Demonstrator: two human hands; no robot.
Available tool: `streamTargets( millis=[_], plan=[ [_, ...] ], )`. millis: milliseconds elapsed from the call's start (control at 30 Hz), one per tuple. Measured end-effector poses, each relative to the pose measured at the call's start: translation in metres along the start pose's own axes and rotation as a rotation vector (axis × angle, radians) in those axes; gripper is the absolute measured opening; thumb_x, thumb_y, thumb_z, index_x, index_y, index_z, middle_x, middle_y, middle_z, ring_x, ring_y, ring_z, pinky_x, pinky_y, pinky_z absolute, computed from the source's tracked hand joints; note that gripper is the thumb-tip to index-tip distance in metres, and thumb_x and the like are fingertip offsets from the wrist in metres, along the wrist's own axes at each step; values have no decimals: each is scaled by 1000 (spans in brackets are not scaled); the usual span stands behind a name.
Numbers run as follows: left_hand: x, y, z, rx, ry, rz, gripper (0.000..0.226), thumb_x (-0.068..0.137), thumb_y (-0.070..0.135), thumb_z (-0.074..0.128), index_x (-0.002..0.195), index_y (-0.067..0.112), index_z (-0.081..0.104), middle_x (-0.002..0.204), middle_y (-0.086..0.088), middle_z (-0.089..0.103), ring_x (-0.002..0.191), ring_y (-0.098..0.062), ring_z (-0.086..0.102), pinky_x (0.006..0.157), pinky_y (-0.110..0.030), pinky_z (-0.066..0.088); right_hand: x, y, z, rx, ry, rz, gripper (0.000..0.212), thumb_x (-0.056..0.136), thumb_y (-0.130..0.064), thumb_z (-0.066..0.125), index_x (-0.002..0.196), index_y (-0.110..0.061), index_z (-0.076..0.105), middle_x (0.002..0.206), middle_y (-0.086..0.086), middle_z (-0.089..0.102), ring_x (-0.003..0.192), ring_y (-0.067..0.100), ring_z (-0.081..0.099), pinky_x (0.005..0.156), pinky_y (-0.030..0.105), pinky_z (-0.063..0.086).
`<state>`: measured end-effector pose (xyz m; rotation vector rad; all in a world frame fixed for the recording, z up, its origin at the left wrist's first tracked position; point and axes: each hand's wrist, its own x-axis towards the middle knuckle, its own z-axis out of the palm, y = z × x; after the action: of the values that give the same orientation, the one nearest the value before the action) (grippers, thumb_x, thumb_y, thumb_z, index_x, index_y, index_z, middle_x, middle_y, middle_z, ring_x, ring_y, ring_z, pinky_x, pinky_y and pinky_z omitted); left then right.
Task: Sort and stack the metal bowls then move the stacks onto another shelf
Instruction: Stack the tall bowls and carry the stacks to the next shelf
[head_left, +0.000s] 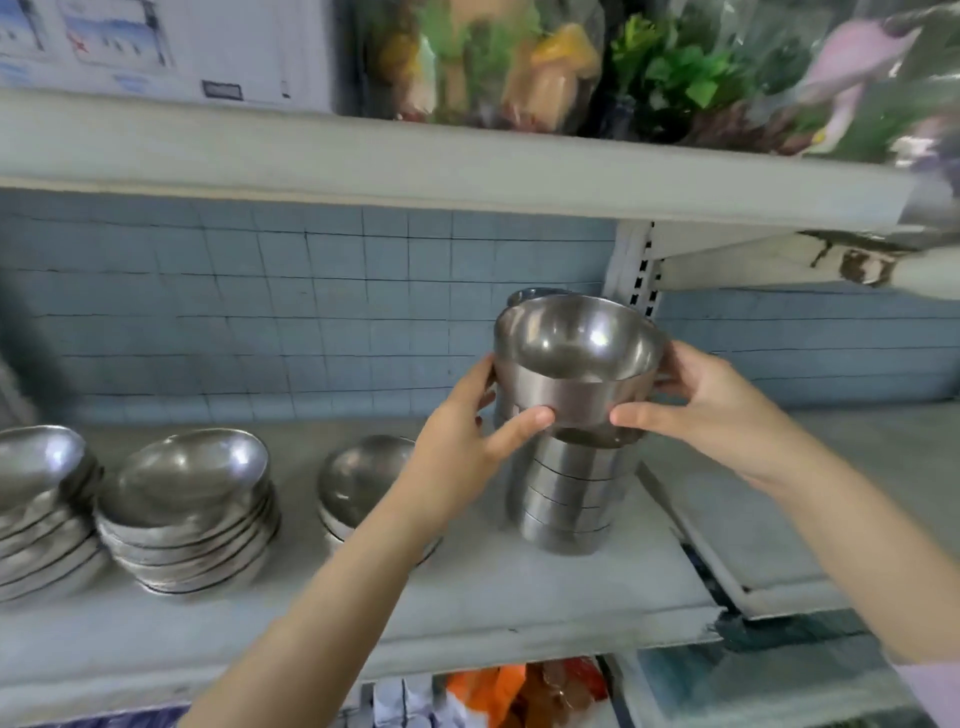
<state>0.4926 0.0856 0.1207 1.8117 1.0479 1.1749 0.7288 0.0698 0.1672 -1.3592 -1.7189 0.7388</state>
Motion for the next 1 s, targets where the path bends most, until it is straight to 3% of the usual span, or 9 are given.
streamTargets(
  millis=[67, 133, 267, 367, 467, 600, 667, 800, 1000],
  plan=[
    [0, -1, 24, 28, 34, -15, 47, 84, 44, 66, 125, 50, 44, 115, 41, 53, 114, 20, 44, 92, 0, 32, 1, 21, -10, -1, -14, 13, 93, 44, -68, 87, 128, -42, 58, 126, -20, 66, 124, 4, 58, 112, 43, 42],
    [-1, -5, 41, 79, 72, -5, 54, 86, 39, 65, 132, 47, 39, 115, 48, 39, 119, 21, 37, 90, 6, 21, 4, 41, -11, 37, -40, 22, 100, 47, -63, 88, 136, -32, 55, 131, -15, 65, 126, 5, 57, 114, 42, 41],
    [-3, -21, 58, 67, 121, -93, 74, 83, 46, 65, 142, 51, 21, 147, 28, 27, 141, 0, 20, 118, -29, 19, 8, 70, -2, 90, -53, 15, 83, 50, -53, 92, 124, -39, 58, 123, -17, 67, 117, -1, 60, 110, 37, 45],
    [-9, -37, 69, -90, 61, -171, 95, 70, 64, 69, 147, 51, 14, 153, 27, 24, 140, -4, 31, 115, -41, 31, 11, 78, -1, 125, -49, 2, 73, 53, -52, 90, 117, -51, 55, 123, -21, 64, 117, -6, 56, 108, 31, 45],
    [-16, -60, 81, -108, -6, -209, 92, 78, 54, 70, 150, 42, 15, 149, 20, 38, 136, -4, 39, 113, -43, 33, 15, 84, -1, 159, -83, -23, 77, 54, -55, 85, 122, -61, 49, 129, -21, 60, 126, 3, 53, 107, 31, 44],
    [-26, -85, 94, -125, 29, -264, 88, 84, 36, 71, 151, 37, 15, 147, 18, 41, 133, 2, 38, 113, -32, 35, 17, 91, 4, 404, -120, 3, 114, 56, -65, 85, 152, -46, 26, 153, -15, 43, 140, 9, 43, 117, 43, 36],
    [-30, -97, 99, -148, 35, -317, 91, 81, 33, 74, 151, 38, 16, 146, 17, 43, 131, 2, 41, 107, -23, 40, 18, 91, 7, 466, -84, 23, 110, 57, -73, 80, 151, -48, 29, 154, -16, 42, 143, 11, 40, 118, 49, 33],
    [-35, -118, 103, -165, 54, -404, 94, 75, 38, 78, 148, 42, 19, 137, 18, 52, 119, 4, 53, 105, -25, 40, 16, 98, 20, 483, -33, 56, 92, 65, -82, 66, 145, -45, 41, 145, -17, 53, 134, 7, 50, 110, 45, 42],
    [-35, -119, 99, -245, 50, -378, 79, 79, 38, 76, 136, 57, 24, 129, 27, 54, 113, 12, 54, 93, -12, 39, 3, 111, 47, 646, 2, 286, 105, 49, -96, 59, 141, -44, 49, 139, -18, 60, 129, 6, 55, 97, 40, 49]
  ],
)
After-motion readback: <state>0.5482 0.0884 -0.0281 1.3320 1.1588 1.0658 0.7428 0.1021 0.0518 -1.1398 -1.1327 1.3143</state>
